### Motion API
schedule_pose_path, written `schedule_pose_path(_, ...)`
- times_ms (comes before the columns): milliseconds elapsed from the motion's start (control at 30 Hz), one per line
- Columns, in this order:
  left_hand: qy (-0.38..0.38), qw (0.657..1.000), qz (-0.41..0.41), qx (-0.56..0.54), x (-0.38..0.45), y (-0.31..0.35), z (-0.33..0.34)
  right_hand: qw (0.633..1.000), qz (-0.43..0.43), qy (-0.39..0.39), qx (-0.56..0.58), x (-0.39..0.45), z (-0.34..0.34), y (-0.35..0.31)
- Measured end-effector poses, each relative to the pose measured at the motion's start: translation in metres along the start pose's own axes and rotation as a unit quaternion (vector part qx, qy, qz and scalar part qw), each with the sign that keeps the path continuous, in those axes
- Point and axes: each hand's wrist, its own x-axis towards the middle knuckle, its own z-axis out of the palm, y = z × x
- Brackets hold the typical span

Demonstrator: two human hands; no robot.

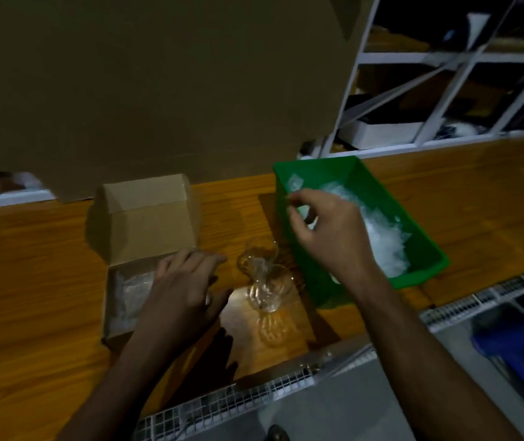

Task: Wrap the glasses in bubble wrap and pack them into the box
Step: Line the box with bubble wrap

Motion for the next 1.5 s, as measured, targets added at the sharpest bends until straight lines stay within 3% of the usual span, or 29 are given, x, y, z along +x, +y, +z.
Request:
schedule_pose_path(67,0.013,0.999,0.014,-0.038,0.015,0.011,0.005,0.997,0.07,0.013,-0.04,0.017,-0.013,0.044)
schedule_pose_path(100,0.019,0.998,0.016,-0.058,0.022,0.016,0.007,0.991,0.117,-0.026,-0.062,0.025,-0.018,0.067)
schedule_pose_path(200,0.025,0.993,0.001,-0.113,0.037,0.03,0.016,0.918,0.226,-0.284,-0.157,0.041,-0.031,0.121)
schedule_pose_path(267,0.028,0.99,-0.006,-0.138,0.044,0.037,0.023,0.873,0.223,-0.393,-0.184,0.043,-0.036,0.134)
schedule_pose_path(467,0.036,0.986,-0.014,-0.161,0.053,0.046,0.033,0.823,0.188,-0.514,-0.153,0.028,-0.046,0.139)
schedule_pose_path(533,0.033,0.986,-0.008,-0.165,0.054,0.048,0.034,0.818,0.183,-0.511,-0.189,0.022,-0.043,0.141)
schedule_pose_path(667,0.029,0.983,0.005,-0.184,0.056,0.052,0.038,0.845,0.124,-0.465,-0.232,0.017,-0.036,0.147)
schedule_pose_path(800,0.039,0.98,0.016,-0.193,0.057,0.053,0.037,0.886,0.127,-0.42,-0.15,0.024,-0.047,0.157)
schedule_pose_path(933,0.055,0.98,0.029,-0.189,0.057,0.048,0.035,0.895,0.135,-0.423,-0.031,0.028,-0.063,0.164)
schedule_pose_path(1100,0.073,0.976,0.047,-0.198,0.059,0.048,0.03,0.95,0.189,-0.211,0.133,0.025,-0.061,0.164)
schedule_pose_path(1233,0.053,0.964,0.012,-0.259,0.064,0.055,0.021,0.957,0.186,-0.127,0.183,0.029,-0.066,0.15)
schedule_pose_path(1400,0.018,0.919,-0.056,-0.39,0.082,0.064,0.005,0.965,0.071,-0.158,0.199,0.047,-0.092,0.113)
schedule_pose_path(1500,-0.009,0.899,-0.043,-0.436,0.099,0.057,-0.013,0.938,0.01,-0.223,0.266,0.059,-0.107,0.079)
